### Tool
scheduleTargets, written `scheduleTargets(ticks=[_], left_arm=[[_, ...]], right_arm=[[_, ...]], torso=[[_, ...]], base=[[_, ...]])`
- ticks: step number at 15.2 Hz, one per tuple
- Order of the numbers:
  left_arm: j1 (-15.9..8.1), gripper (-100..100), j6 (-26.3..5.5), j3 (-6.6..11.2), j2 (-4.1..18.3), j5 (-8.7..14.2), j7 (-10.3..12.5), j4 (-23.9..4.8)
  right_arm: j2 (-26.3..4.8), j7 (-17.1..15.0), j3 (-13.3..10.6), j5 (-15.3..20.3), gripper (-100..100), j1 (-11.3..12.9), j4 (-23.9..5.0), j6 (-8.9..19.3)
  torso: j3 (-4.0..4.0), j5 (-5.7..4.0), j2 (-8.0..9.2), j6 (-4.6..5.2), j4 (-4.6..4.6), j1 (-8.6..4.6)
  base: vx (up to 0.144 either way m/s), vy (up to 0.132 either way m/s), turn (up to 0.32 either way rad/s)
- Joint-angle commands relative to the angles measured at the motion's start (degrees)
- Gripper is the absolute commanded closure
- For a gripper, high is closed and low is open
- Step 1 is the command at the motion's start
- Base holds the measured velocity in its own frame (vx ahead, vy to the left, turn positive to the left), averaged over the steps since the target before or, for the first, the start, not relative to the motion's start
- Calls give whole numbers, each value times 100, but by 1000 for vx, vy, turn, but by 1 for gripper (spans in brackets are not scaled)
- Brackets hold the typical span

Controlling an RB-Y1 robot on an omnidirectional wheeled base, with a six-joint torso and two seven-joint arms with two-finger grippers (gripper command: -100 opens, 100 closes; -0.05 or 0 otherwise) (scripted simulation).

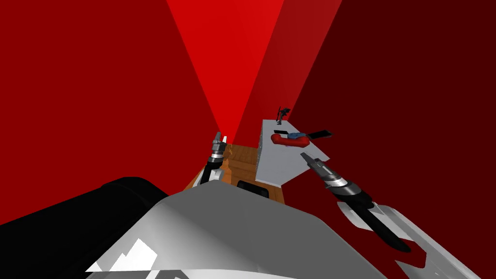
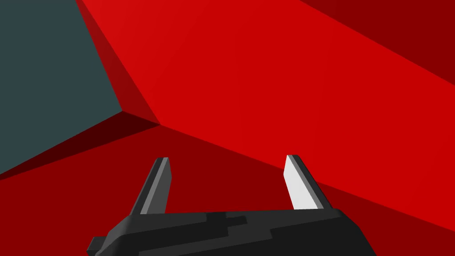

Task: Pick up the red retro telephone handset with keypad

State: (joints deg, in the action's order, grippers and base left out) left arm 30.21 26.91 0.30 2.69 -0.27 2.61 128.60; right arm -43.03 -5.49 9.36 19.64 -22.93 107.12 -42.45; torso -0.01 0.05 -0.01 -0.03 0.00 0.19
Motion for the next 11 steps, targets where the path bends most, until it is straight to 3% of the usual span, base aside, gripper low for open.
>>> scheduleTargets(ticks=[1,2,4,5,7,8,10,11], left_arm=[[0,0,0,0,0,0,0,0],[0,0,0,0,0,0,0,0],[0,0,0,0,0,0,0,0],[0,0,0,0,0,0,0,0],[0,0,0,0,0,0,0,0],[0,0,0,0,0,0,0,0],[0,0,0,0,0,0,0,0],[0,0,0,0,0,0,0,0]], right_arm=[[-217,-14,36,59,-100,18,-60,-24],[-394,-28,139,238,-100,39,-258,-126],[-582,-28,139,238,-100,39,-258,-126],[-755,-42,240,421,-100,58,-458,-232],[-949,-42,240,421,-100,58,-458,-232],[-1116,-57,339,608,-100,73,-660,-341],[-1316,-57,339,608,-100,73,-660,-341],[-1481,-71,435,797,-100,84,-862,-452]], torso=[[0,0,0,0,0,0],[0,0,0,2,0,-2],[0,0,0,0,0,0],[1,0,1,2,0,-3],[0,1,1,1,0,1],[1,0,1,2,0,-1],[1,1,2,1,0,1],[1,0,2,2,1,-1]], base=[[2,41,42],[4,49,97],[1,42,79],[0,51,102],[1,47,84],[2,49,103],[-1,44,79],[8,54,129]])
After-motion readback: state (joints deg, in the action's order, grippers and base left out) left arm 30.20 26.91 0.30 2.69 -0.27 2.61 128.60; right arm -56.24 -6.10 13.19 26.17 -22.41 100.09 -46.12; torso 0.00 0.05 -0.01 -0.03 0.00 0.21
